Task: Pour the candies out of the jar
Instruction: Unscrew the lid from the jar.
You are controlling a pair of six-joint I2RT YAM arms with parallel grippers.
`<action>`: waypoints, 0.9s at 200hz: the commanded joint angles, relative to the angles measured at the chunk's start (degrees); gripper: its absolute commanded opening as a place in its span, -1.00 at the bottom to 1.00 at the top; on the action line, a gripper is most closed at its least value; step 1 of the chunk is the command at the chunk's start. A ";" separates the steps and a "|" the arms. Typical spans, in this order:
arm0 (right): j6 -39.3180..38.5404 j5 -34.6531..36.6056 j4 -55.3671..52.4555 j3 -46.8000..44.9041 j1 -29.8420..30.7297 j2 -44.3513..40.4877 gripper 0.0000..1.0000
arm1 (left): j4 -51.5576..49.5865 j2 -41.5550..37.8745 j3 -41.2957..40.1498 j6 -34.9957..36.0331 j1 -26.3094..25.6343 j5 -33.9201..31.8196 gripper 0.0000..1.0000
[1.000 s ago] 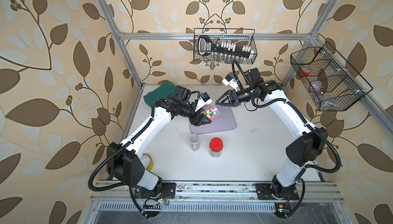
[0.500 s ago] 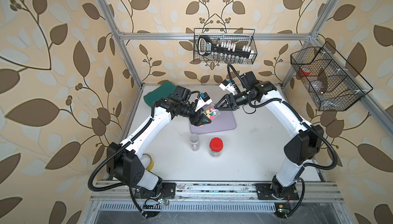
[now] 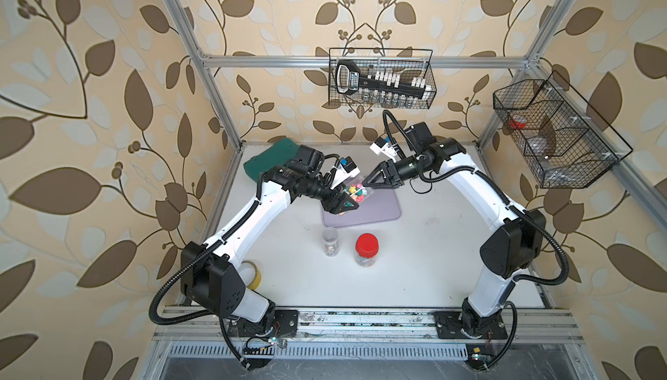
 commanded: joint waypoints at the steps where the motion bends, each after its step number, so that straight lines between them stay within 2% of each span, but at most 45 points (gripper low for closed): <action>1: -1.42 -2.16 -0.40 -0.23 0.32 0.74 0.18 | 1.85 -2.91 1.58 0.70 -0.04 2.88 0.23; 77: -2.51 -3.52 -0.03 -0.60 0.43 0.54 -0.01 | 2.18 -2.82 1.55 0.44 0.01 3.56 0.23; 180: -10.86 -7.59 5.60 -6.29 0.46 -4.19 -0.29 | 5.48 -2.73 0.89 -1.66 -0.01 7.73 0.23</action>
